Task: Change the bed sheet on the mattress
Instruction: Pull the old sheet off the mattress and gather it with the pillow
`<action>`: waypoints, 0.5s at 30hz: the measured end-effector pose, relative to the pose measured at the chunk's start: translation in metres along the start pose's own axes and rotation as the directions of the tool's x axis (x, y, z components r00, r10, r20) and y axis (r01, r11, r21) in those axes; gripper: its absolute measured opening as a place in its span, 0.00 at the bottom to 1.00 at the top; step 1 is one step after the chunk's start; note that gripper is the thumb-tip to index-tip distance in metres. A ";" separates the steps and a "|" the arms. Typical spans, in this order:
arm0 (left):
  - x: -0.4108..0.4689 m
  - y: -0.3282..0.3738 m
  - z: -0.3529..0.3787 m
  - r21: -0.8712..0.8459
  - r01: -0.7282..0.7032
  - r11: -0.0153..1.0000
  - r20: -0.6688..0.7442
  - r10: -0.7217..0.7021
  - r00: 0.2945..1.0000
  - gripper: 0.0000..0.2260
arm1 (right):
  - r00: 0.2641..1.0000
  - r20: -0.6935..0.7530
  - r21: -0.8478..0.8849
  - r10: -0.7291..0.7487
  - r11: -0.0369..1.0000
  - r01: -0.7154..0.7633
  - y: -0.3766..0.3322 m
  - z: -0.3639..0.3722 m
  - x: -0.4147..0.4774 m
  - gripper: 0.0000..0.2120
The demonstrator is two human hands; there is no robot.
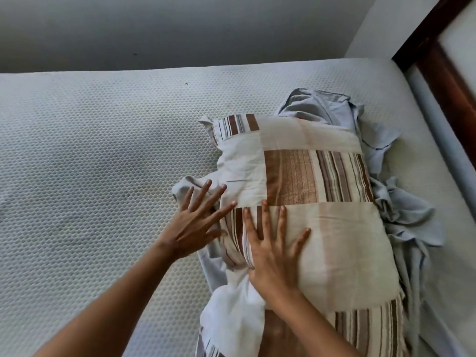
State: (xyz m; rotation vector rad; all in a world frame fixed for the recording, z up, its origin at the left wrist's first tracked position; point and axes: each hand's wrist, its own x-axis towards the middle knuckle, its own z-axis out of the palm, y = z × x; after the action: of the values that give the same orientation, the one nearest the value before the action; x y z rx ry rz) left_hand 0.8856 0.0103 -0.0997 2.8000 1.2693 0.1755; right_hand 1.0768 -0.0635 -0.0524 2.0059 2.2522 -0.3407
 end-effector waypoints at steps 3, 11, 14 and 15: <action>0.000 -0.013 -0.006 0.159 -0.194 0.968 0.084 0.182 0.980 0.43 | 0.994 -0.104 -0.071 -0.024 0.997 0.017 0.024 -0.006 -0.010 0.56; 0.043 0.018 -0.010 0.233 -0.385 0.893 -0.081 0.412 0.908 0.62 | 0.992 -0.098 -0.317 -0.074 0.948 0.040 0.129 -0.048 -0.031 0.54; 0.043 0.018 -0.003 0.255 -0.442 0.860 -0.101 0.478 0.872 0.61 | 0.997 0.069 -0.244 -0.042 0.968 0.058 0.112 -0.051 -0.030 0.54; 0.042 0.017 0.001 0.269 -0.456 0.848 -0.100 0.496 0.863 0.58 | 0.990 0.133 -0.198 -0.054 0.977 0.079 0.100 -0.044 -0.029 0.52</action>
State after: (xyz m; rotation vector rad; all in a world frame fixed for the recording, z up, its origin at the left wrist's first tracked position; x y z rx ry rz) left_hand 0.9255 0.0309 -0.0956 3.3261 0.6093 0.3046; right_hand 1.1825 -0.0704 -0.0128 1.7608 2.1827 -0.2262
